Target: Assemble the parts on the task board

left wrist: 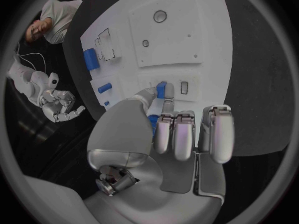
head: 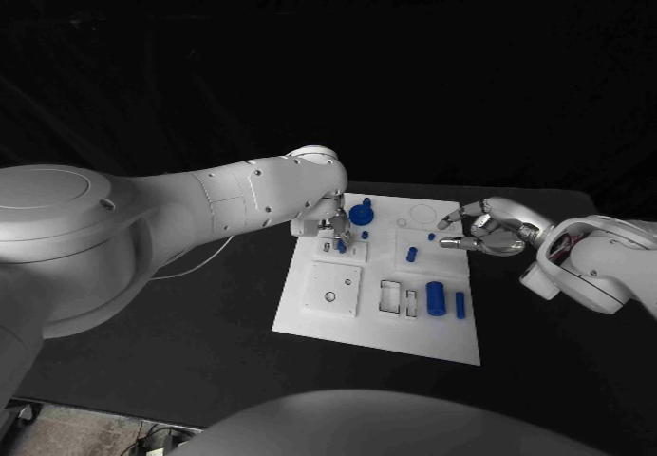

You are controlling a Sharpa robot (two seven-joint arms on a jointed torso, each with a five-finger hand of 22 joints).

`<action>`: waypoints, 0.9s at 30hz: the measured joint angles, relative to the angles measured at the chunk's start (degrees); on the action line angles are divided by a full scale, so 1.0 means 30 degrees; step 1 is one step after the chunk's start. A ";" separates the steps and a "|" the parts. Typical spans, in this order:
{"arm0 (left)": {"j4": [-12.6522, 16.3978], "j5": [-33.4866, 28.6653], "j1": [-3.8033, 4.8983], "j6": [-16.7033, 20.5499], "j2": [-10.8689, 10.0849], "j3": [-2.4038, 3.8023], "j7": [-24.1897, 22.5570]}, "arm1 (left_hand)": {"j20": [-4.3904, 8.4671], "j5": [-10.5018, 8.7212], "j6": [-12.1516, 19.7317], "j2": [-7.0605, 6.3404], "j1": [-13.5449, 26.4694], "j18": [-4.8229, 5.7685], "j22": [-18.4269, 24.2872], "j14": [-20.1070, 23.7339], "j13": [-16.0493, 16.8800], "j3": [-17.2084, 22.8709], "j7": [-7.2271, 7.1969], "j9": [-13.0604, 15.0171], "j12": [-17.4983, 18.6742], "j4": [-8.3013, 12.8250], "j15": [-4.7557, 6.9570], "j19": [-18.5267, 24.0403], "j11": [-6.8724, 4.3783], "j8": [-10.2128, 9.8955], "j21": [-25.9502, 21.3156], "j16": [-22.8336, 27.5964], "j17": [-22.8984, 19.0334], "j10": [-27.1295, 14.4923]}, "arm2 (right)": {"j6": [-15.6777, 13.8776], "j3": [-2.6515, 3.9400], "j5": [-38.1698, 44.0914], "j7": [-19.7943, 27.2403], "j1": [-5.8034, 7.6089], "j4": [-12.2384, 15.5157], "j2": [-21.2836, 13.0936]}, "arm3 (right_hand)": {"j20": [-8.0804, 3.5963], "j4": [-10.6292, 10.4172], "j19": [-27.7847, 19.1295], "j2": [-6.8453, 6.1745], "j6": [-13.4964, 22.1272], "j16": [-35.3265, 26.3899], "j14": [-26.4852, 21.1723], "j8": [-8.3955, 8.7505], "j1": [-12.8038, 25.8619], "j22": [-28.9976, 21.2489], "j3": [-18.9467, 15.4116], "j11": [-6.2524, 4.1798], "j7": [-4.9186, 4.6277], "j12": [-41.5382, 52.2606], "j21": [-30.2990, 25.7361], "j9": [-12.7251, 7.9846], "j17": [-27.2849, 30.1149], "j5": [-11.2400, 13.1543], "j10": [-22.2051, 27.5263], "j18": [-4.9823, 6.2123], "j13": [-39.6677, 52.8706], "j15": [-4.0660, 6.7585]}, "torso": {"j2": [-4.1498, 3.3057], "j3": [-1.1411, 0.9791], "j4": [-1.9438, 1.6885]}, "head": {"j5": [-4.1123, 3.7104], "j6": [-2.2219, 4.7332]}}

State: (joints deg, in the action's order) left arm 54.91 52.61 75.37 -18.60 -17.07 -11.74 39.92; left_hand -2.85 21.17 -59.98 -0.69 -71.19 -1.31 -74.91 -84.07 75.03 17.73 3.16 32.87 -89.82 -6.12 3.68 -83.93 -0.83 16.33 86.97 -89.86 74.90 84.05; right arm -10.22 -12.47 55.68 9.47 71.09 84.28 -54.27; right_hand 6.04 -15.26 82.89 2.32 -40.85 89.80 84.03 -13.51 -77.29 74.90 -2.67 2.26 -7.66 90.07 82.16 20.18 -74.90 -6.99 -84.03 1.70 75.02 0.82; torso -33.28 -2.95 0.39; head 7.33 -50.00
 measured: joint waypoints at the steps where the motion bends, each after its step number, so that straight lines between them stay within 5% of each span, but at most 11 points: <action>1: -0.0009 0.0000 -0.0003 -0.0001 0.0003 0.0000 -0.0004 | 0.0000 -0.0002 0.0000 -0.0001 0.0001 0.0000 0.0000 0.0000 0.0000 0.0030 0.0000 0.0013 0.0000 -0.0030 0.0000 -0.0001 0.0000 -0.0025 0.0000 0.0000 0.0000 0.0000 | 0.0000 0.0000 0.0000 0.0000 0.0000 0.0001 0.0000 | 0.0000 0.0000 0.0000 0.0000 0.0001 0.0000 0.0000 0.0000 0.0000 0.0000 0.0000 0.0000 0.0000 0.0000 0.0000 0.0000 0.0000 0.0000 0.0000 -0.0001 0.0000 0.0000 | 0.0000 0.0000 0.0000 | 0.0000 0.0000; 27: -0.0256 0.0063 -0.0085 -0.0025 0.0185 -0.0008 -0.0220 | 0.0000 0.0040 -0.0005 0.0006 -0.0006 -0.0001 0.0000 0.0000 0.0000 0.0185 0.0006 0.0050 0.0000 0.0127 0.0000 -0.0001 0.0003 0.0014 0.0001 0.0000 0.0011 -0.0002 | 0.0001 0.0000 -0.0004 0.0000 -0.0031 0.0003 -0.0009 | 0.0000 0.0056 0.0001 0.0000 0.0000 0.0000 0.0000 0.0000 0.0000 0.0011 -0.0056 0.0001 0.0000 0.0000 0.0001 -0.0028 -0.0012 0.0000 0.0000 -0.0001 0.0000 0.0000 | -0.0002 -0.0002 -0.0002 | 0.0027 0.0000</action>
State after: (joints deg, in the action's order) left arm 54.14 52.80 75.11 -18.67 -16.51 -11.76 39.26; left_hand -2.85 21.29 -59.99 -0.67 -71.21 -1.31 -74.91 -84.07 75.03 18.29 3.18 33.02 -89.82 -5.74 3.68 -83.93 -0.83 16.37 86.98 -89.86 74.94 84.04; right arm -10.22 -12.47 55.67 9.48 71.00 84.29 -54.29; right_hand 6.04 -15.10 82.89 2.32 -40.85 89.80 84.03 -13.51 -77.29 74.94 -2.84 2.26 -7.66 90.07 82.16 20.10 -74.94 -6.99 -84.03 1.70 75.02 0.82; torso -33.28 -2.96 0.38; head 7.42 -50.00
